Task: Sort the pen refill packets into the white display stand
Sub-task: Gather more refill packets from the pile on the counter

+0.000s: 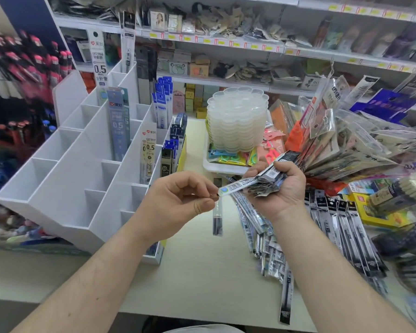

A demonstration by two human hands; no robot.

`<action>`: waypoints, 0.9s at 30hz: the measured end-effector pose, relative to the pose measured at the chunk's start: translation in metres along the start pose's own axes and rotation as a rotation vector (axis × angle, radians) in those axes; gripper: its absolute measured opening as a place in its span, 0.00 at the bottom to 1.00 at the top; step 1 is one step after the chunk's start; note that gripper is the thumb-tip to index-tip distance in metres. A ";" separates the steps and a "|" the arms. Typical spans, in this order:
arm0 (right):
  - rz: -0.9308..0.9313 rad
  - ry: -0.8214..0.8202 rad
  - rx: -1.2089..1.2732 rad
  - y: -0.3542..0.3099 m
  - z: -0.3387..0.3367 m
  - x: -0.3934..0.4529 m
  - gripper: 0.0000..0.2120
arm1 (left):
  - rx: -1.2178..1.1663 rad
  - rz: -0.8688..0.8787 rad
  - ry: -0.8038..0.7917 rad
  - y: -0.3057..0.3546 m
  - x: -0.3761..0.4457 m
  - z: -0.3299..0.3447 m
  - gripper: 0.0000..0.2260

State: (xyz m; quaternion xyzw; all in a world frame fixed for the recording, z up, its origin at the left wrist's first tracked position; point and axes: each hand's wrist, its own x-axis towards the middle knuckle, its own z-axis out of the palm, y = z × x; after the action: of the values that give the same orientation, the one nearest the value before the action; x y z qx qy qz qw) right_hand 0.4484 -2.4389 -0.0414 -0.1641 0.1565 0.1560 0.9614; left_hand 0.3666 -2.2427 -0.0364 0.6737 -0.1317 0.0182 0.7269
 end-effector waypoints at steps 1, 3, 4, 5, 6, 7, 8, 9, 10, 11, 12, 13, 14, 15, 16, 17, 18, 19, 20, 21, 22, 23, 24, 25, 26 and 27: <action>0.002 -0.018 0.034 0.000 0.000 0.002 0.30 | -0.011 -0.016 0.011 -0.001 -0.001 0.000 0.13; 0.006 -0.063 0.057 -0.001 -0.001 0.005 0.34 | -0.002 -0.055 0.024 -0.003 -0.004 -0.001 0.22; 0.011 -0.096 0.061 -0.002 -0.001 0.005 0.34 | 0.007 -0.063 0.024 -0.004 -0.005 -0.001 0.26; 0.016 -0.135 0.068 -0.003 0.000 0.005 0.33 | 0.011 -0.065 0.022 -0.004 -0.007 -0.002 0.27; 0.022 -0.176 0.076 -0.003 0.002 0.004 0.32 | 0.008 -0.060 0.013 -0.003 -0.008 -0.003 0.27; 0.027 -0.215 0.082 -0.003 0.004 0.003 0.30 | 0.008 -0.045 0.001 -0.001 -0.008 -0.004 0.25; 0.032 -0.244 0.081 -0.003 0.006 0.003 0.29 | 0.004 -0.025 -0.018 0.002 -0.008 -0.003 0.22; 0.036 -0.265 0.076 -0.003 0.009 0.002 0.28 | -0.006 -0.007 -0.037 0.004 -0.008 -0.002 0.19; 0.039 -0.281 0.066 -0.002 0.011 0.002 0.28 | -0.028 0.001 -0.053 0.006 -0.007 -0.001 0.16; 0.044 -0.295 0.053 -0.001 0.014 0.003 0.28 | -0.056 0.000 -0.065 0.008 -0.006 -0.001 0.14; 0.050 -0.307 0.038 0.000 0.016 0.003 0.28 | -0.085 -0.002 -0.072 0.010 -0.006 -0.001 0.12; 0.055 -0.314 0.025 0.001 0.017 0.003 0.28 | -0.106 -0.002 -0.076 0.011 -0.005 -0.001 0.11; 0.058 -0.312 0.014 0.001 0.018 0.003 0.29 | -0.119 -0.004 -0.075 0.012 -0.005 -0.001 0.10; 0.060 -0.307 0.004 0.002 0.019 0.004 0.29 | -0.134 -0.011 -0.074 0.013 -0.004 -0.002 0.10; 0.063 -0.304 -0.006 0.002 0.020 0.004 0.30 | -0.157 -0.025 -0.077 0.014 -0.005 -0.002 0.10; 0.066 -0.307 -0.015 0.001 0.020 0.003 0.30 | -0.173 -0.041 -0.085 0.014 -0.005 -0.003 0.10; 0.070 -0.315 -0.026 0.001 0.020 0.003 0.30 | -0.168 -0.056 -0.086 0.013 -0.005 -0.002 0.09; 0.071 -0.329 -0.044 0.001 0.021 0.002 0.30 | -0.142 -0.070 -0.083 0.013 -0.005 -0.002 0.08; 0.070 -0.346 -0.066 0.001 0.022 0.001 0.30 | -0.111 -0.082 -0.074 0.012 -0.005 0.000 0.05; 0.067 -0.366 -0.088 0.001 0.023 0.000 0.29 | -0.092 -0.094 -0.060 0.012 -0.005 0.001 0.05; 0.065 -0.387 -0.108 0.001 0.024 -0.001 0.29 | -0.088 -0.107 -0.040 0.011 -0.004 0.004 0.07; 0.065 -0.408 -0.124 0.002 0.025 -0.002 0.28 | -0.107 -0.125 -0.024 0.011 -0.004 0.006 0.08; 0.066 -0.427 -0.139 0.002 0.027 -0.002 0.27 | -0.128 -0.143 -0.012 0.012 -0.004 0.009 0.08; 0.066 -0.442 -0.151 0.002 0.029 -0.003 0.27 | -0.151 -0.163 -0.002 0.014 -0.005 0.012 0.06; 0.065 -0.454 -0.162 0.002 0.030 -0.003 0.26 | -0.162 -0.183 0.009 0.015 -0.005 0.014 0.06; 0.063 -0.462 -0.170 0.002 0.031 -0.003 0.25 | -0.172 -0.202 0.016 0.016 -0.005 0.015 0.05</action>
State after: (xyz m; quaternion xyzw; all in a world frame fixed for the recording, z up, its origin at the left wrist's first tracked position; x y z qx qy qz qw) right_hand 0.4525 -2.4263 -0.0129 -0.1995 -0.0762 0.2317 0.9490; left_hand 0.3562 -2.2555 -0.0213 0.6187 -0.0584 -0.0611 0.7811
